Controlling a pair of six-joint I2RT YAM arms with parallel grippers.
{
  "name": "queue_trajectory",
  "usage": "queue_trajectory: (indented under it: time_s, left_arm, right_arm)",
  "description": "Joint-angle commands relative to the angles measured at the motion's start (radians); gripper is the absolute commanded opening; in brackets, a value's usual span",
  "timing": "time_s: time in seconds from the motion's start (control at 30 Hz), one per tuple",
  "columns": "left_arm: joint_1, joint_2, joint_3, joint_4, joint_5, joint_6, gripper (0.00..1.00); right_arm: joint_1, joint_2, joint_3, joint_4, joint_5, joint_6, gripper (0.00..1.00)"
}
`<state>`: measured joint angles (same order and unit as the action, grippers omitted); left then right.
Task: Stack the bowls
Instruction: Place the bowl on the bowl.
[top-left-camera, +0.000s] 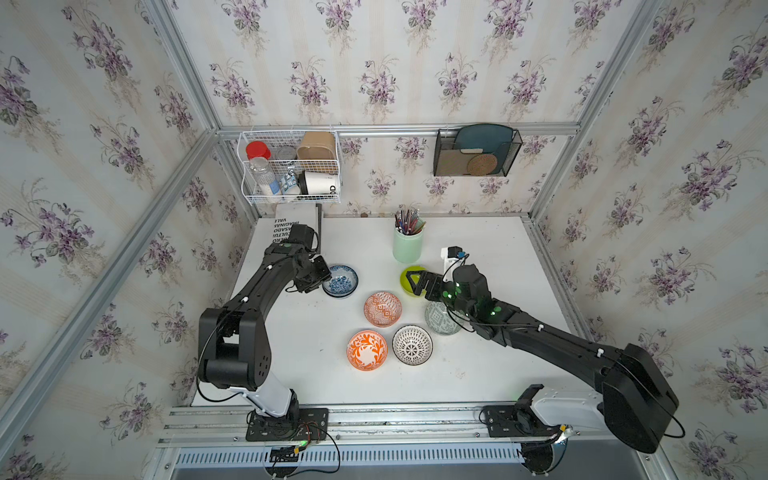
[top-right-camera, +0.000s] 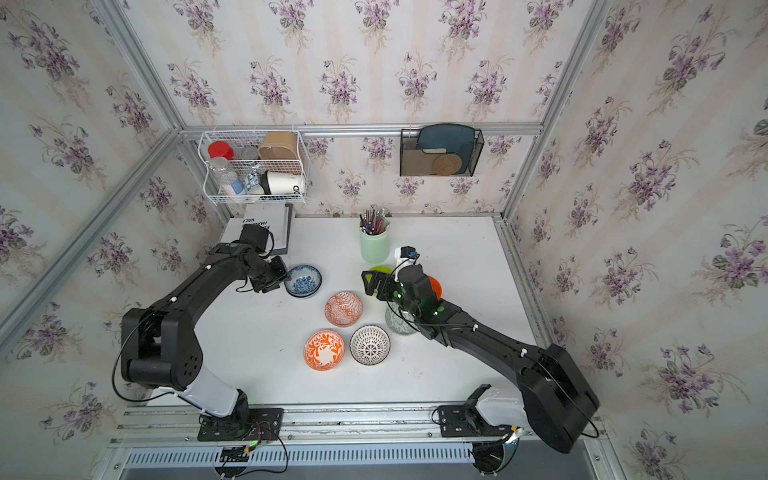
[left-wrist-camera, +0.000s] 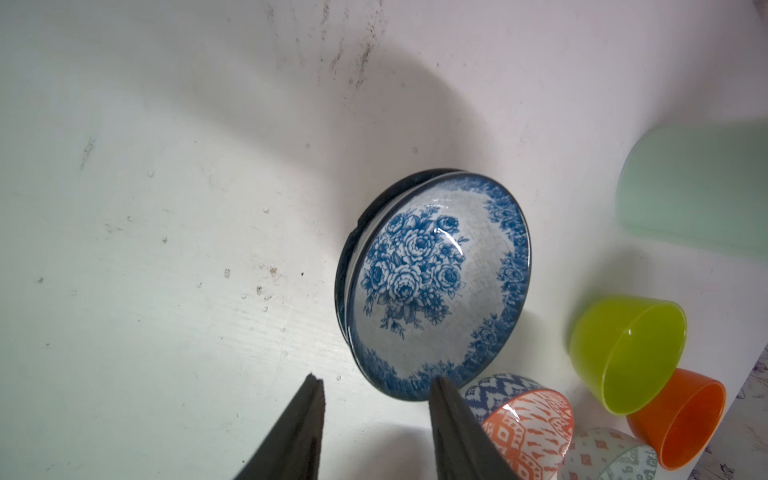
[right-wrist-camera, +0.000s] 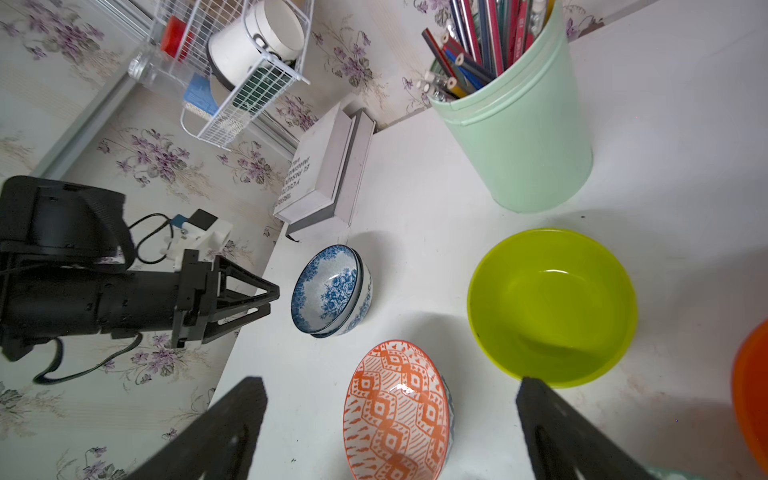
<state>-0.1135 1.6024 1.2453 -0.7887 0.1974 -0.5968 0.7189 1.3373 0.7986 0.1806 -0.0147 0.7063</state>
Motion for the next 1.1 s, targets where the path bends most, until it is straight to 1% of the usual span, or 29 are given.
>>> queue_trajectory:
  time_s: [0.0,0.03,0.07,0.17,0.3,0.33,0.43,0.57,0.67,1.07]
  left_arm:
    - [0.001,-0.030,-0.048,0.034,0.043,-0.003,0.40]
    - [0.001,-0.042,-0.069,0.049,0.059,-0.007,0.35]
    - [0.002,-0.055,-0.094,0.064,0.074,-0.014,0.33]
    - [0.001,-0.094,-0.148,0.126,0.103,-0.020,0.30]
    - [0.003,-0.049,-0.109,0.133,0.120,0.014,0.17]
    - [0.004,-0.033,-0.095,0.128,0.124,0.022,0.15]
    - [0.006,-0.011,-0.064,0.121,0.105,0.031,0.15]
    - [0.010,0.032,-0.012,0.049,0.033,0.047,0.14]
    - [0.011,0.060,0.006,0.028,-0.002,0.064,0.13]
    - [0.016,0.100,-0.015,0.072,0.001,0.078,0.09]
  right_arm:
    - [0.018,0.070,0.087,-0.218,-0.074,0.015,0.97]
    - [0.027,0.100,0.116,-0.253,-0.082,0.019,0.95]
    - [0.041,0.130,0.143,-0.287,-0.084,0.018,0.94]
    - [0.076,0.195,0.200,-0.342,-0.075,0.013,0.89]
    - [0.091,0.223,0.212,-0.337,-0.064,0.020,0.84]
    - [0.093,0.224,0.212,-0.334,-0.064,0.021,0.83]
    - [0.094,0.222,0.214,-0.335,-0.054,0.022,0.83]
    - [0.094,0.208,0.214,-0.333,-0.035,0.022,0.83]
    - [0.096,0.203,0.213,-0.332,-0.029,0.019,0.83]
    - [0.099,0.218,0.207,-0.326,-0.027,0.017,0.83]
